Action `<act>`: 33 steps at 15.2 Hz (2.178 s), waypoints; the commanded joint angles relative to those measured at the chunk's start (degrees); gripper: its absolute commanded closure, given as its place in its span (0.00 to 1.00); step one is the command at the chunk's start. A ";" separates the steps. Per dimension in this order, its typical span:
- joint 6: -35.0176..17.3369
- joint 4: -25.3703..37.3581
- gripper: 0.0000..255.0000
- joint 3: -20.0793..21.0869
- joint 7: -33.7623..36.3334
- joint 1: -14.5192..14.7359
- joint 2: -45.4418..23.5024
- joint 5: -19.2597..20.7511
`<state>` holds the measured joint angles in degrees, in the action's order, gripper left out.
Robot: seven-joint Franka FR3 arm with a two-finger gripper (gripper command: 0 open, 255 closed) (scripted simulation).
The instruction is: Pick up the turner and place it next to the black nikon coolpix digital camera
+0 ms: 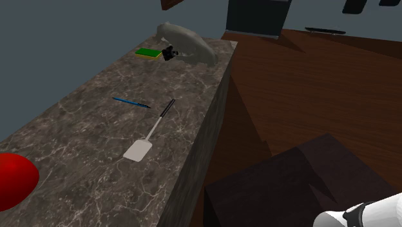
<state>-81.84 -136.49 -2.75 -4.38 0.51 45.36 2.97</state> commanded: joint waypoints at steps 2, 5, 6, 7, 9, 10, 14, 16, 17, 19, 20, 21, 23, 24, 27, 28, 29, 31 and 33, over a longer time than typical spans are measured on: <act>-1.35 -1.44 0.00 1.16 2.02 0.08 0.35 -1.04; -5.67 -5.29 0.00 4.76 7.99 0.44 0.74 -4.22; -7.21 -6.40 0.00 6.01 9.95 0.59 0.65 -5.28; -8.79 -7.43 0.00 7.29 11.90 0.75 0.43 -6.35; -12.11 -9.22 0.00 9.86 15.77 1.12 -0.38 -8.42; -13.83 -9.98 0.00 11.18 17.69 1.30 -0.98 -9.43; -21.16 -12.01 0.00 16.57 25.30 1.90 -4.69 -13.10; -25.03 -12.40 0.00 19.32 29.09 2.03 -7.33 -14.60; -27.00 -12.45 0.00 20.69 31.01 2.04 -8.84 -15.22; -30.97 -12.21 0.00 23.46 34.89 1.90 -12.20 -16.17; -32.95 -11.94 0.00 24.85 36.87 1.72 -14.04 -16.47; -34.93 -11.56 0.00 26.25 38.88 1.47 -15.98 -16.64; -38.83 -10.52 0.00 29.06 43.07 0.76 -20.15 -16.49; -40.73 -9.85 0.00 30.44 45.27 0.31 -22.36 -16.12; -46.16 -7.28 0.00 34.48 52.54 -1.40 -29.54 -13.62; -47.84 -6.25 0.00 35.77 55.23 -2.06 -32.09 -12.25; -49.41 -5.12 0.00 36.97 58.09 -2.72 -34.74 -10.55; -52.20 -2.59 0.00 39.01 64.35 -3.89 -40.29 -6.18; -54.33 0.36 0.00 40.09 71.21 -4.35 -46.13 -0.63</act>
<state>-135.06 -137.90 36.70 62.91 -3.44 2.40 -0.68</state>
